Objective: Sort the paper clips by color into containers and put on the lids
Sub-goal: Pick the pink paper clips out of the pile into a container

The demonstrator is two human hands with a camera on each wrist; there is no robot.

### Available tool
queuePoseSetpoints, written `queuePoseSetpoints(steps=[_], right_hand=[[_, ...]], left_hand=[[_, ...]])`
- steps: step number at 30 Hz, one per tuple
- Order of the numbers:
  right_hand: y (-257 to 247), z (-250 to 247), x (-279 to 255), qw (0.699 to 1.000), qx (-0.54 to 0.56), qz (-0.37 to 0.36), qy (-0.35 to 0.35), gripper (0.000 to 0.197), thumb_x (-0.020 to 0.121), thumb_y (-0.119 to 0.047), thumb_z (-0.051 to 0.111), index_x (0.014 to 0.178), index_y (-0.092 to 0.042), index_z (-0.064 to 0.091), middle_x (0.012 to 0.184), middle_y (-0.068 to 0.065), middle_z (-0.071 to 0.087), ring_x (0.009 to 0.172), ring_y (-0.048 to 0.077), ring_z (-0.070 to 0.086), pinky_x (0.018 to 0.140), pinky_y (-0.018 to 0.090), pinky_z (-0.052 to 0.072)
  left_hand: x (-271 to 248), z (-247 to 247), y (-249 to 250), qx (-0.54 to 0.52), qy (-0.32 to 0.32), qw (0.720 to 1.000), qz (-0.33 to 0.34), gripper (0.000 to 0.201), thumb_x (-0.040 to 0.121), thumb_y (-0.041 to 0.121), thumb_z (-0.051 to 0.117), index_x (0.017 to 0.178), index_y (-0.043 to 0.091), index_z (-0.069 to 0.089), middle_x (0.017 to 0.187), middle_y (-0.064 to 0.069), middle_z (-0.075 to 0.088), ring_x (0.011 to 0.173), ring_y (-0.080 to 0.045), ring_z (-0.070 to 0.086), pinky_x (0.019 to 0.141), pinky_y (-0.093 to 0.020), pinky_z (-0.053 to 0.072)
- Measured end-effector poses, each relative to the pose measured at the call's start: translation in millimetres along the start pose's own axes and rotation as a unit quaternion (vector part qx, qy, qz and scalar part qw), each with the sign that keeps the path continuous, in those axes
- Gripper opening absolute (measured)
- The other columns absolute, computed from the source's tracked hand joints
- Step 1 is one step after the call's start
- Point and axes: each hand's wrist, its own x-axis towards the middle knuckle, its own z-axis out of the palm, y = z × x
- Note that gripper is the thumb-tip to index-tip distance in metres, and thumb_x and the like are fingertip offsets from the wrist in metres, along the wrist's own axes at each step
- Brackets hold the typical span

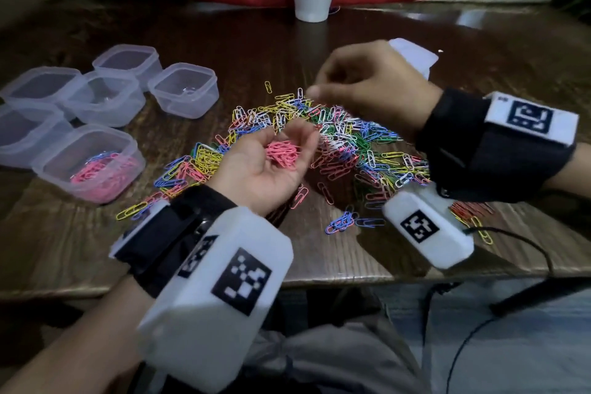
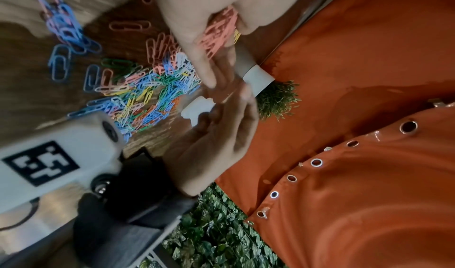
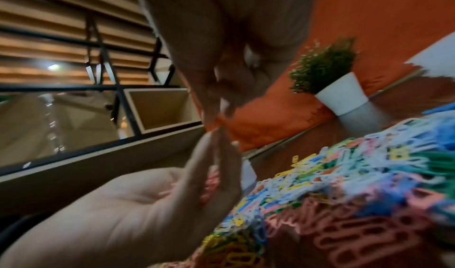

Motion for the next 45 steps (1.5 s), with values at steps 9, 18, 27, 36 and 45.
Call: queuePoseSetpoints(steps=[9,18,27,36,45], right_hand=[[23.8,20.2,-14.4,0.910,-0.325,-0.034,-0.257,0.029,0.080,-0.022,0.069,0.109,-0.019,0.065,0.104,0.001,0.065,0.098,0.021,0.057,0.083,0.035,0.048],[18.1,26.1,-13.0,0.890,-0.374,-0.007,-0.261,0.005,0.091,-0.013,0.049,0.093,-0.016,0.053,0.082,0.000,0.046,0.084,0.021,0.048,0.067,0.026,0.032],[8.5,30.0,-12.2,0.919,-0.338,-0.016,-0.201,0.019,0.089,-0.006,0.048,0.106,-0.006,0.057,0.097,0.008,0.058,0.095,0.024,0.055,0.070,0.025,0.035],[-34.9,53.4,2.9,0.980,-0.163,-0.078,-0.088,0.011,0.080,-0.027,0.069,0.087,-0.019,0.072,0.080,0.000,0.063,0.083,0.017,0.059,0.073,0.026,0.045],[-66.5,69.4,27.5,0.990,0.071,-0.110,-0.046,0.018,0.088,-0.025,0.062,0.088,-0.008,0.068,0.066,-0.004,0.054,0.060,0.004,0.043,0.065,0.026,0.035]], left_hand=[[-7.9,-9.1,14.4,0.130,-0.007,0.991,-0.014,0.032,0.082,0.008,0.041,0.051,0.013,0.036,0.041,0.005,0.027,0.028,-0.007,0.030,0.023,-0.013,0.019],[-1.2,-16.4,13.4,-0.056,0.027,0.998,0.024,0.033,0.098,0.019,0.041,0.076,-0.002,0.051,0.059,-0.006,0.050,0.053,-0.012,0.050,0.037,-0.020,0.048],[-1.7,-23.1,5.0,0.049,0.022,0.996,0.071,0.046,0.102,0.027,0.026,0.089,0.001,0.061,0.081,-0.016,0.067,0.090,-0.020,0.064,0.078,-0.041,0.046],[-0.9,-17.3,9.3,-0.002,0.028,0.996,0.081,0.032,0.100,0.020,0.034,0.082,-0.003,0.049,0.057,-0.015,0.059,0.063,-0.023,0.055,0.054,-0.031,0.054],[-78.3,-26.5,105.0,0.220,-0.031,0.963,0.150,0.034,0.074,0.024,0.048,0.044,0.017,0.036,0.040,0.008,0.027,0.031,-0.003,0.028,0.024,-0.016,0.018]])
